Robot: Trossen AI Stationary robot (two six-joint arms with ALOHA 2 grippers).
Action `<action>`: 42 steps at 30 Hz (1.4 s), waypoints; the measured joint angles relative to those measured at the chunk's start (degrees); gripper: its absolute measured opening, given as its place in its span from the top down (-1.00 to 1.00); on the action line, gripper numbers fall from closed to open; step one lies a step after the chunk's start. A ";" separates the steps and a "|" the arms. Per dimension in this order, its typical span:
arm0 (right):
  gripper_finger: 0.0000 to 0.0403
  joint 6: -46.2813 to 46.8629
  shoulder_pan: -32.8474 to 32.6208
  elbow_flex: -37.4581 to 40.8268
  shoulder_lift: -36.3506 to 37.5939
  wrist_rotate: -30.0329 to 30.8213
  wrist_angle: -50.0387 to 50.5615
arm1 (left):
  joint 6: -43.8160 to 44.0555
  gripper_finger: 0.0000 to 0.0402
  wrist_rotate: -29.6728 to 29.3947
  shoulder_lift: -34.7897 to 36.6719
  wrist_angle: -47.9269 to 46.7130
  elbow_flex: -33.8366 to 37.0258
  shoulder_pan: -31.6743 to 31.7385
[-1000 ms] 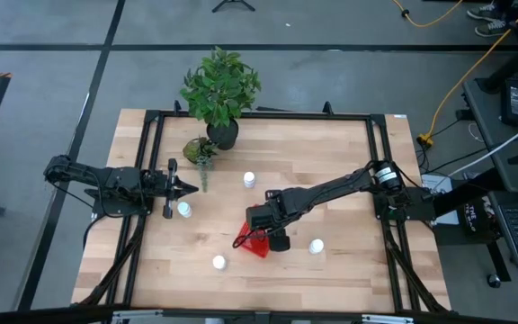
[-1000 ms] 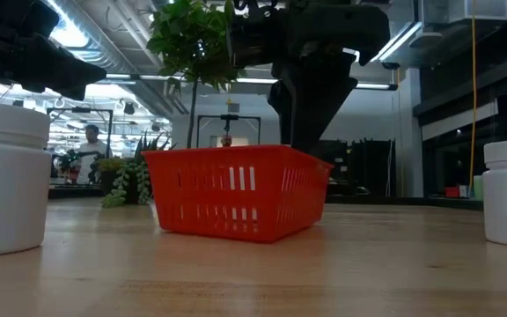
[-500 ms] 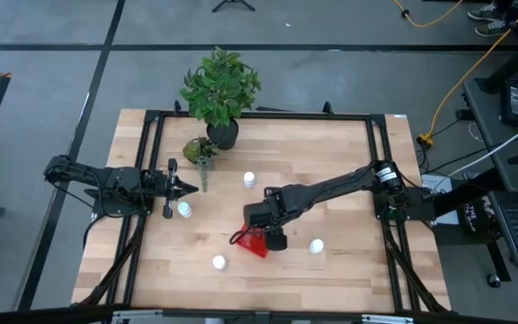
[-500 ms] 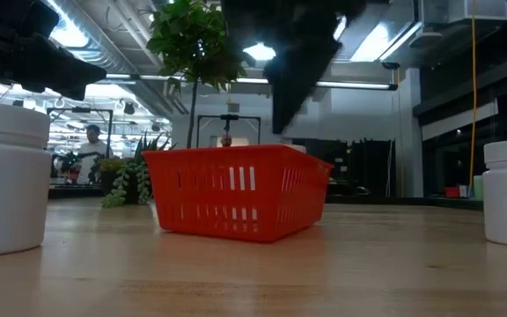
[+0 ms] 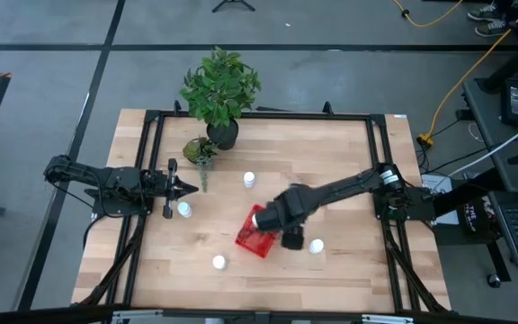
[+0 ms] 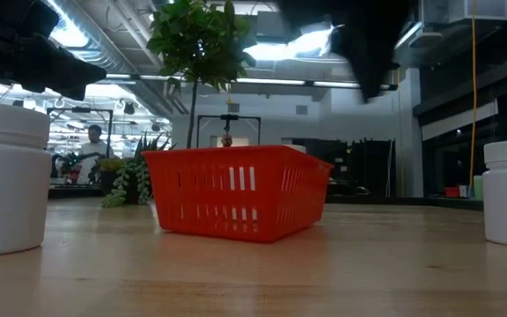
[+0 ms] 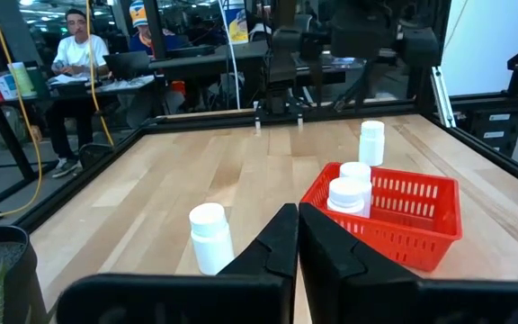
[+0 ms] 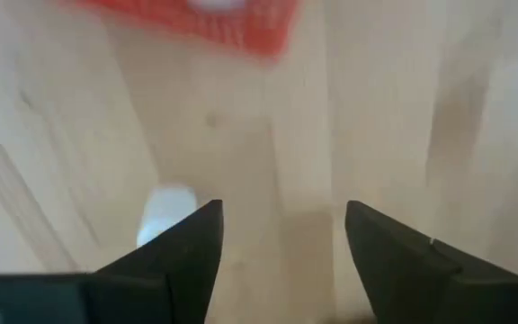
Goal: Pick and place pill bottles into a basket
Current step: Put the white medicine bottle into the red bin
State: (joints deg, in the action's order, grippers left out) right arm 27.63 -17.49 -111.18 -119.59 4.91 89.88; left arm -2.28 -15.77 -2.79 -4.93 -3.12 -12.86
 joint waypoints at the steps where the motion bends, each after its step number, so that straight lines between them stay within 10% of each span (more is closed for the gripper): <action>1: -0.17 1.91 -1.01 0.00 0.00 0.25 0.98 | 0.01 0.97 0.00 0.01 0.00 -0.01 0.02; 18: -0.17 6.66 -17.35 0.39 0.87 7.45 -2.36 | 0.00 0.98 0.00 0.00 0.00 -0.02 0.00; 25: -0.17 -7.08 -18.06 0.39 0.87 7.05 -7.50 | 0.00 0.96 0.00 0.01 0.00 -0.01 0.01; 42: -0.17 10.73 -15.94 0.70 0.85 8.14 -8.50 | 0.00 0.96 0.00 0.02 0.00 -0.02 0.00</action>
State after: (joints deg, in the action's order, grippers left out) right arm 38.36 -33.43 -110.48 -118.74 13.06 81.38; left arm -2.28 -15.77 -2.77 -4.93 -3.14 -12.86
